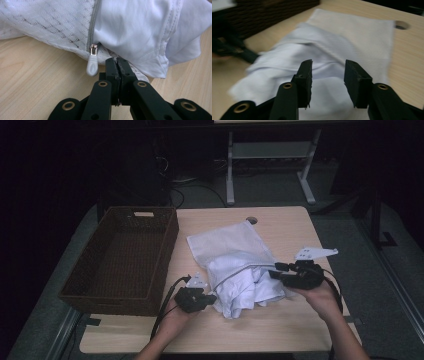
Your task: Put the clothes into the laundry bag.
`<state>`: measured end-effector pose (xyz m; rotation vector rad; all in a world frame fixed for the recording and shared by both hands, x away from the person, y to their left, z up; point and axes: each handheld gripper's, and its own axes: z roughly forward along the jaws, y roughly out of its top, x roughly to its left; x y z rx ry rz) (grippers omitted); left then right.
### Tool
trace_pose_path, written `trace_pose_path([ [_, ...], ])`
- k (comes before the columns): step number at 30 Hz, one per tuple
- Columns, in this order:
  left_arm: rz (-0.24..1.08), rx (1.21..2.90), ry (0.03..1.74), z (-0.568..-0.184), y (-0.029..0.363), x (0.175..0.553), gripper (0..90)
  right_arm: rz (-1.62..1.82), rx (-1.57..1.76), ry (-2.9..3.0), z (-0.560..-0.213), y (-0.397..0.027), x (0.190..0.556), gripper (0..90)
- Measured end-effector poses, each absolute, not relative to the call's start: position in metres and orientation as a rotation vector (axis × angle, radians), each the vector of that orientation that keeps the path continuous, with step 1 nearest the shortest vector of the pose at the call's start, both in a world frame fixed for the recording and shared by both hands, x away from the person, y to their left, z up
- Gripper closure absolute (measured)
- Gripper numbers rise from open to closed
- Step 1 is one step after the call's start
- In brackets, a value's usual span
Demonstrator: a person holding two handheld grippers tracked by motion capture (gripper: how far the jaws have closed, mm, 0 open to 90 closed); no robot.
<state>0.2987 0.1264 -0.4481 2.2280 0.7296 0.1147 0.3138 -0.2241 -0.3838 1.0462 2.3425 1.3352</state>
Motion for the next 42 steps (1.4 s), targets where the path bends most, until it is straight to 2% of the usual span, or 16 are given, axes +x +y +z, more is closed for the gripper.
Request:
trace_pose_path([
  [8,0.111,2.231,0.7,-0.448,0.13,0.295,88.5,1.427,0.801,2.519,-0.385,-0.163,0.273,49.6],
  [14,0.112,2.236,0.691,-0.449,0.128,0.295,88.5,1.38,0.647,2.59,-0.396,-0.118,0.262,47.2],
  [26,0.096,2.253,0.681,-0.451,0.128,0.296,88.7,1.09,0.611,2.699,-0.449,-0.096,0.265,48.3],
  [29,0.096,2.256,0.678,-0.451,0.128,0.296,88.8,1.029,0.607,2.706,-0.456,-0.094,0.265,50.4],
  [31,0.096,2.256,0.677,-0.45,0.128,0.296,88.8,0.991,0.608,2.707,-0.461,-0.092,0.264,55.3],
  [37,0.098,2.262,0.669,-0.45,0.128,0.295,89.0,0.974,0.628,2.69,-0.461,-0.092,0.265,80.7],
  [42,0.097,2.27,0.643,-0.448,0.127,0.293,89.0,1.038,0.726,2.628,-0.456,-0.095,0.272,84.1],
])
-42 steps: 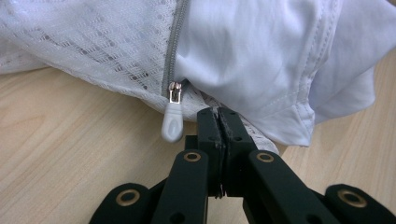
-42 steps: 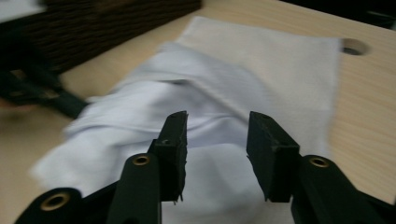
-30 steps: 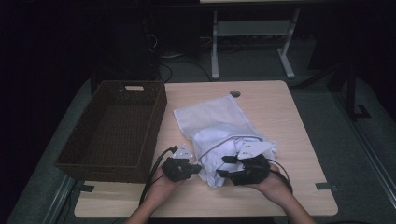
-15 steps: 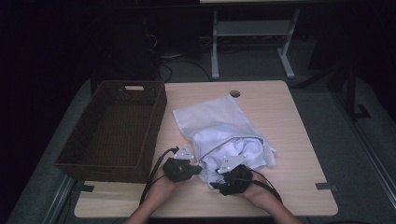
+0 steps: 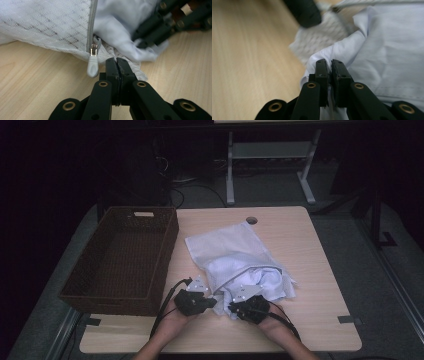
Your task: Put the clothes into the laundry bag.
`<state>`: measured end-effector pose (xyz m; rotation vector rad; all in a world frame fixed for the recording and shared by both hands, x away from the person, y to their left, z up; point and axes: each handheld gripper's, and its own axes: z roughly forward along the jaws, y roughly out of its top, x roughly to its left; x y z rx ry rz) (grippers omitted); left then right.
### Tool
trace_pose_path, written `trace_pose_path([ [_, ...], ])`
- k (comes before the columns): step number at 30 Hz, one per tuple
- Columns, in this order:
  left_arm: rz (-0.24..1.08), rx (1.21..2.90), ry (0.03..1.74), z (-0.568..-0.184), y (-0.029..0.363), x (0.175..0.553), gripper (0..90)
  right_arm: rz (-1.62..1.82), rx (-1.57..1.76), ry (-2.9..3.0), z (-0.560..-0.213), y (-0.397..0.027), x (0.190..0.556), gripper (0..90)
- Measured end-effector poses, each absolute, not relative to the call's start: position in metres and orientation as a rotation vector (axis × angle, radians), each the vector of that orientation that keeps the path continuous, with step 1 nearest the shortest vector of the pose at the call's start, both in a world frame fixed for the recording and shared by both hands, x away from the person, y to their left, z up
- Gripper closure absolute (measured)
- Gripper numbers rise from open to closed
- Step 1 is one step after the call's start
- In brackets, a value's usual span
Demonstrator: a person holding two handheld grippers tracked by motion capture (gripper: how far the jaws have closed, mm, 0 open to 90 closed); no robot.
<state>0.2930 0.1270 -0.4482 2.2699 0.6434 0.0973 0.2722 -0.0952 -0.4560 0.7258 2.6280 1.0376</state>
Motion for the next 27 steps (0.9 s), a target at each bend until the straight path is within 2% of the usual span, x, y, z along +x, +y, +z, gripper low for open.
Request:
trace_pose_path([
  [12,0.092,2.255,0.638,-0.446,0.124,0.291,89.2,1.129,0.807,2.517,-0.447,-0.092,0.3,84.1],
  [27,0.093,2.259,0.621,-0.445,0.123,0.289,89.5,1.182,0.922,2.415,-0.457,-0.072,0.333,83.9],
])
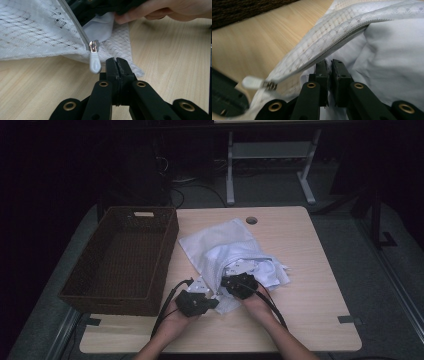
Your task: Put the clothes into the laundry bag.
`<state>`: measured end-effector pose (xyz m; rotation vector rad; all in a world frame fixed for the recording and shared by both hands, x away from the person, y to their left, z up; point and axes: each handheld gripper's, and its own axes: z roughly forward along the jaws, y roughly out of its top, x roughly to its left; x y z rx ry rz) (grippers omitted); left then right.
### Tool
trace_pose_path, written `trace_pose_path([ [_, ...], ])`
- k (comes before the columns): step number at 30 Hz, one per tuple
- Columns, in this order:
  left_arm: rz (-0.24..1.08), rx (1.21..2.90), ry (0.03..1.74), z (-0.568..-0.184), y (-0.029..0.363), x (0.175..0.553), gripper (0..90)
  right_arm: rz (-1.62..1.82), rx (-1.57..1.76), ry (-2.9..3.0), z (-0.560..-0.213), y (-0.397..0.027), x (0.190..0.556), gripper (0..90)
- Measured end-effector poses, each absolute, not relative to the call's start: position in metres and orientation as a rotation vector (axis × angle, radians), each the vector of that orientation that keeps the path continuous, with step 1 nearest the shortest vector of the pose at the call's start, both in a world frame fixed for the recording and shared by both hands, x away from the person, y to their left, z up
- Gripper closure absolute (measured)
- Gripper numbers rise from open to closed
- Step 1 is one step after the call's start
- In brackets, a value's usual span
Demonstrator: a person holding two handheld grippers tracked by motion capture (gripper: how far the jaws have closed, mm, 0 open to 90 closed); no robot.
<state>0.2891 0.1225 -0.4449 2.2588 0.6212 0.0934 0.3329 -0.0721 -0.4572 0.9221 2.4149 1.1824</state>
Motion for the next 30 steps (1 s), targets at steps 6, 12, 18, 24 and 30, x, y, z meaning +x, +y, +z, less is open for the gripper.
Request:
trace_pose_path([
  [6,0.088,2.267,0.632,-0.448,0.121,0.289,89.3,1.193,0.92,2.439,-0.458,-0.072,0.331,77.3],
  [12,0.089,2.264,0.648,-0.448,0.125,0.291,89.2,1.236,0.886,2.493,-0.436,-0.097,0.311,61.7],
  [18,0.091,2.264,0.651,-0.448,0.124,0.291,89.0,1.211,0.914,2.499,-0.43,-0.132,0.291,56.0],
  [24,0.09,2.266,0.653,-0.449,0.124,0.291,89.0,1.146,1.002,2.514,-0.445,-0.145,0.291,59.8],
  [30,0.087,2.271,0.647,-0.45,0.123,0.291,89.1,1.133,1.018,2.533,-0.458,-0.128,0.301,70.6],
])
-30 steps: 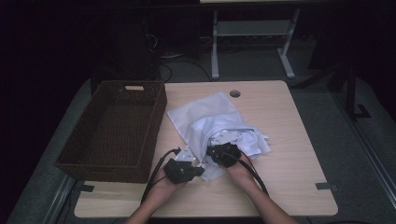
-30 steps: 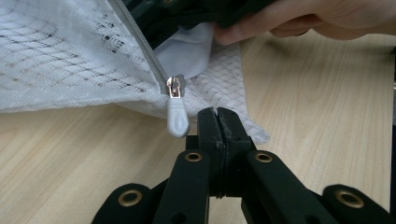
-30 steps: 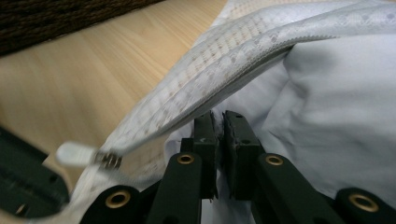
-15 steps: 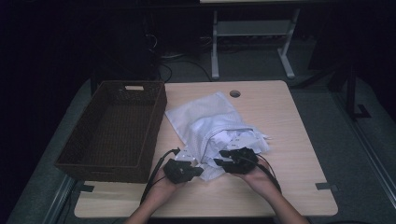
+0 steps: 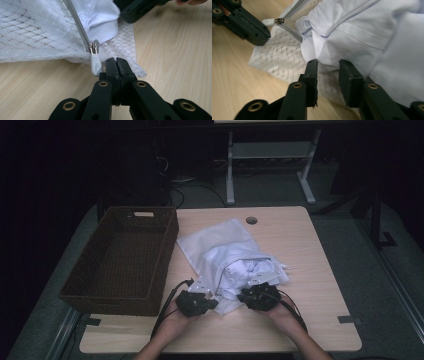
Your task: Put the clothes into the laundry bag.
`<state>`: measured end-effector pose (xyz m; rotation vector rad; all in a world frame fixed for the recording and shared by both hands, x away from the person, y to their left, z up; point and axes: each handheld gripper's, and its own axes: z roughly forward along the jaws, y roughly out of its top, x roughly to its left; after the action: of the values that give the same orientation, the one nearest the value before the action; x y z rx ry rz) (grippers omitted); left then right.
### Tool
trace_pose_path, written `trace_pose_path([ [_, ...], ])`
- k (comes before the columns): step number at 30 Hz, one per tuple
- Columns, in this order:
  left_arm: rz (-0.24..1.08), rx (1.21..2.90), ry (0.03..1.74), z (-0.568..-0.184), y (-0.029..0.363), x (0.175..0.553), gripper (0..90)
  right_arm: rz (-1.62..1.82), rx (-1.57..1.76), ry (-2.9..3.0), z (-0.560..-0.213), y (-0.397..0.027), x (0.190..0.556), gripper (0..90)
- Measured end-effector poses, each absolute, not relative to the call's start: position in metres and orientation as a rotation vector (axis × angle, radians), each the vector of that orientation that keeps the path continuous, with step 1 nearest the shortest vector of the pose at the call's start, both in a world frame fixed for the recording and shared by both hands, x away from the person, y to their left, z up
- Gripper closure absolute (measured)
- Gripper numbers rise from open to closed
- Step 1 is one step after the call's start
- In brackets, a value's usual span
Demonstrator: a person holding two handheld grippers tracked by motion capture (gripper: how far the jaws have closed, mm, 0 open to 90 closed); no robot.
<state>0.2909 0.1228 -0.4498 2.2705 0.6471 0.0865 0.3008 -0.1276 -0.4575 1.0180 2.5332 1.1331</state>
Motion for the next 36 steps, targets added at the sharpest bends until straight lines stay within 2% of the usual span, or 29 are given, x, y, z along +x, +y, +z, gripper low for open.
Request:
trace_pose_path([
  [5,0.086,2.274,0.648,-0.45,0.121,0.291,89.1,1.127,1.019,2.53,-0.464,-0.116,0.308,85.1],
  [7,0.087,2.273,0.649,-0.451,0.121,0.291,89.1,1.128,1.018,2.524,-0.466,-0.112,0.31,88.2],
  [17,0.084,2.286,0.621,-0.45,0.119,0.289,89.3,1.264,0.99,2.463,-0.457,-0.084,0.32,89.2],
  [33,0.053,2.28,0.609,-0.445,0.123,0.287,89.6,1.265,1.043,2.317,-0.471,-0.046,0.36,89.2],
  [36,0.049,2.281,0.618,-0.445,0.124,0.287,89.6,1.256,1.02,2.335,-0.47,-0.045,0.358,87.7],
])
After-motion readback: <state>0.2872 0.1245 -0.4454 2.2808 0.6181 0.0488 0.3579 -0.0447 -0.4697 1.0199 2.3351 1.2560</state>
